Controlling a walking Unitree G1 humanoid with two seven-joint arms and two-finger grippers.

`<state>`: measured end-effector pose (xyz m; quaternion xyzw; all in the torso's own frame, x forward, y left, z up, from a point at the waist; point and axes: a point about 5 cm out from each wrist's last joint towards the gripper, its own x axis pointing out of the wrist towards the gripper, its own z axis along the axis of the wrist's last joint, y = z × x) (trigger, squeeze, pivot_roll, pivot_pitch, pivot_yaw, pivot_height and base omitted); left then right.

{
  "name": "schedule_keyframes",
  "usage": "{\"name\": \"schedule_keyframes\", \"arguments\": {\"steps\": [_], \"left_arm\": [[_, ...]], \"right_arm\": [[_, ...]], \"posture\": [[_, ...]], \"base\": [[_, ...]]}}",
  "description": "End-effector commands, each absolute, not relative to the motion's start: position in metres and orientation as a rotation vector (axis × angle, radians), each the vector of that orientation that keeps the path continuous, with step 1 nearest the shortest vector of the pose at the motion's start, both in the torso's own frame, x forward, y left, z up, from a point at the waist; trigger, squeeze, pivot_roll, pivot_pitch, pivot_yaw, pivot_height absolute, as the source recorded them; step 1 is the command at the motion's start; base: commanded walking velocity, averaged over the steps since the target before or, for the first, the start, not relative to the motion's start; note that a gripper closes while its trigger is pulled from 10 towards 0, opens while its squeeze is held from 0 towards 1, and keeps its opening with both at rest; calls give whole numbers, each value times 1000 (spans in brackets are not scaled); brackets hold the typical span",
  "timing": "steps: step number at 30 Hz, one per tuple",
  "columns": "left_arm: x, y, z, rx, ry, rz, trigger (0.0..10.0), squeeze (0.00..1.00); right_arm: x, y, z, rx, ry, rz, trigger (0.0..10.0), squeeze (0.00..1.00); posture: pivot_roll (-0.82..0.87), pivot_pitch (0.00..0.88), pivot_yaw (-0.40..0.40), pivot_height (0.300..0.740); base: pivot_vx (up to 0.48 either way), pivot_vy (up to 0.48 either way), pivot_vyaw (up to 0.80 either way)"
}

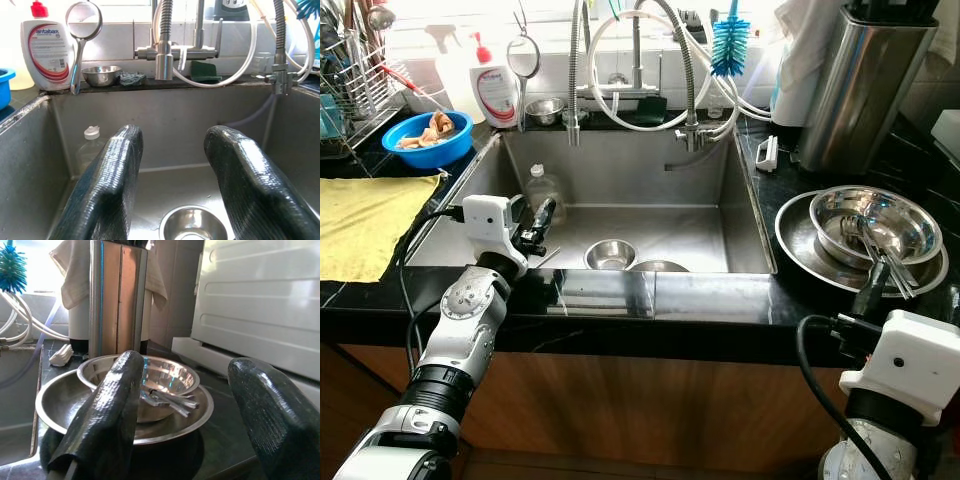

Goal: Kitchen organization

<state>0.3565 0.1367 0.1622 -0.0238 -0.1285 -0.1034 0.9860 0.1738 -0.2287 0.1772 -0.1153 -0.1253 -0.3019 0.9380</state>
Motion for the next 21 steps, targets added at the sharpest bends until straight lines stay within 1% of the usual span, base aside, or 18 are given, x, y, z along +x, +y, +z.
{"name": "schedule_keyframes", "arguments": {"steps": [1,7,15,16,17,20,21], "left_arm": [[358,140,168,-41,-271,-202,10000,0],[358,140,168,-40,-273,-198,10000,0],[357,140,168,-31,-276,-203,10000,0],[357,140,168,-30,-277,-204,10000,0],[357,140,168,-28,-277,-204,10000,0],[357,140,168,-25,-278,-206,10000,0],[357,140,168,-23,-278,-208,10000,0]], "right_arm": [[171,-230,179,-214,-256,-635,10000,0],[171,-236,177,-82,-261,-677,10000,0],[169,-239,175,-25,-259,-701,10000,0],[169,-240,174,-19,-256,-702,5647,0],[169,-240,172,-17,-245,-704,3255,0],[169,-240,170,-13,-235,-707,3255,0],[170,-241,169,-10,-233,-706,4275,0]], "posture": [[-114,4,73,740],[-113,5,69,740],[-114,5,71,740],[-113,5,70,740],[-113,5,70,740],[-113,6,71,740],[-111,6,71,740]], "base": [[0,0,0],[0,0,0],[0,0,0],[0,0,0],[0,0,0],[0,0,0],[0,0,0]]}}
